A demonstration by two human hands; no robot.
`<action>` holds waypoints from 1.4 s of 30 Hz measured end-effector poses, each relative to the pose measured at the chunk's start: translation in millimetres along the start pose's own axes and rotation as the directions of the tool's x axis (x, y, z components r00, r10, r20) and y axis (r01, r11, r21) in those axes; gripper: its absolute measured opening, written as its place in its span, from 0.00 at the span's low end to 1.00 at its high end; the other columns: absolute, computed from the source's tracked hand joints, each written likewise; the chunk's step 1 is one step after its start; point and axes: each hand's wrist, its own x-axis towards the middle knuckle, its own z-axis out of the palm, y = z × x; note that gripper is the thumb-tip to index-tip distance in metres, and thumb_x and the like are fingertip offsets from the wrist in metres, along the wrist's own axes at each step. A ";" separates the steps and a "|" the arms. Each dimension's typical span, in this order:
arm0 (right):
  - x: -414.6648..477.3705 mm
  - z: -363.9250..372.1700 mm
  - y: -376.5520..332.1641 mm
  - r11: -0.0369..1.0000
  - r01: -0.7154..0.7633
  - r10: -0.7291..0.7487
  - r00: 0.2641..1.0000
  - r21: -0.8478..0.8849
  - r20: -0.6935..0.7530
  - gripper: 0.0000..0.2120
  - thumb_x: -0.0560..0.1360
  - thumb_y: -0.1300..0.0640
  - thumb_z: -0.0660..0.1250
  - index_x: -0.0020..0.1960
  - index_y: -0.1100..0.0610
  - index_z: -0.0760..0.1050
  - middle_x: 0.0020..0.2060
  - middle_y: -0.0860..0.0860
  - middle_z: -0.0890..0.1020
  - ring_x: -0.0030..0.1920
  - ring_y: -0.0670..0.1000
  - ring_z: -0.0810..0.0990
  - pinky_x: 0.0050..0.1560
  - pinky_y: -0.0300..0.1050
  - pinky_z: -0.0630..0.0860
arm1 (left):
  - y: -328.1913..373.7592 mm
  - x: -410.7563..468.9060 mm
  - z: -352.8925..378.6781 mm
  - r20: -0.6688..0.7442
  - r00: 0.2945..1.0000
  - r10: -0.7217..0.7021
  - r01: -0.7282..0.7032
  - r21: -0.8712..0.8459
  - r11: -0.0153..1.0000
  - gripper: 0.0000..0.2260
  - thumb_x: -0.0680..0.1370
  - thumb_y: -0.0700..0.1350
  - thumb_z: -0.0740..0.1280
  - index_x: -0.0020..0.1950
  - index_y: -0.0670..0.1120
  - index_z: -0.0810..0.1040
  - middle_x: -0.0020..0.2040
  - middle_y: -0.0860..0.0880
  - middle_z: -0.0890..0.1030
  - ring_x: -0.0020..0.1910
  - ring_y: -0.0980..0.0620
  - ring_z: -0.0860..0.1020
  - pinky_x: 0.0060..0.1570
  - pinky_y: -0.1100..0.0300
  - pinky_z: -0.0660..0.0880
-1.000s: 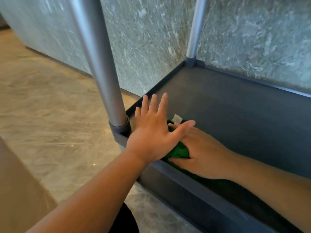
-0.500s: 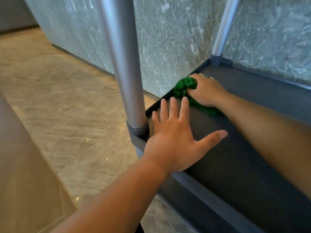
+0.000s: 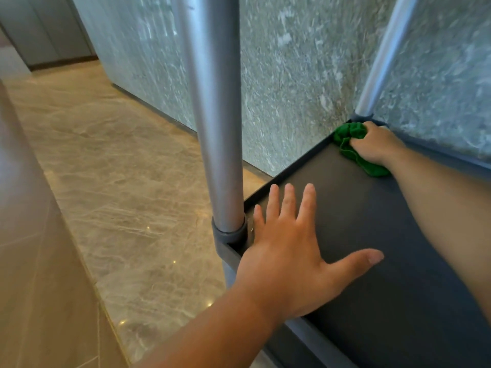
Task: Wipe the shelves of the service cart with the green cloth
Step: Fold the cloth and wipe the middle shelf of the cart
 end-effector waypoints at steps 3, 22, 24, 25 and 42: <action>-27.9 2.3 -7.3 0.996 0.090 -0.090 0.996 -0.008 0.004 0.34 0.76 0.35 0.63 0.76 0.50 0.62 0.72 0.59 0.70 0.69 0.64 0.72 0.64 0.56 0.72 | -0.6 -0.2 0.8 -0.011 1.000 0.009 -0.009 -0.003 1.000 0.52 0.67 0.82 0.51 0.81 0.55 0.39 0.82 0.51 0.41 0.78 0.54 0.30 0.77 0.43 0.37; -334.8 -15.9 -0.1 0.804 0.577 -0.593 0.755 0.145 0.282 0.23 0.76 0.38 0.62 0.69 0.45 0.70 0.68 0.43 0.73 0.65 0.48 0.74 0.66 0.53 0.72 | 2.6 -1.8 -3.1 0.039 0.994 0.106 -0.111 0.143 0.983 0.48 0.70 0.79 0.43 0.82 0.51 0.41 0.82 0.45 0.41 0.80 0.46 0.36 0.76 0.38 0.39; -350.5 -26.1 41.0 0.848 0.529 -0.512 0.806 0.025 0.297 0.26 0.77 0.36 0.62 0.72 0.43 0.68 0.75 0.41 0.66 0.70 0.46 0.69 0.76 0.50 0.60 | 8.5 -2.5 -3.0 0.080 0.991 0.108 -0.127 0.284 0.951 0.48 0.71 0.78 0.42 0.81 0.50 0.39 0.82 0.43 0.40 0.80 0.44 0.36 0.76 0.38 0.40; -360.7 -31.5 63.2 0.882 0.471 -0.447 0.848 -0.015 0.285 0.29 0.76 0.34 0.61 0.74 0.43 0.66 0.77 0.41 0.62 0.74 0.45 0.64 0.79 0.47 0.53 | 15.7 -2.5 -1.3 0.098 0.988 0.115 -0.142 0.337 0.931 0.48 0.71 0.78 0.42 0.81 0.50 0.38 0.81 0.42 0.39 0.80 0.43 0.36 0.76 0.38 0.40; -300.9 -43.3 95.7 0.925 0.366 -0.349 0.925 -0.106 0.149 0.25 0.82 0.42 0.57 0.78 0.45 0.61 0.77 0.43 0.64 0.78 0.42 0.56 0.79 0.52 0.48 | 117.4 -32.2 73.0 0.314 0.887 0.337 -0.408 0.193 0.892 0.48 0.66 0.79 0.34 0.78 0.53 0.28 0.78 0.49 0.28 0.74 0.47 0.23 0.74 0.40 0.32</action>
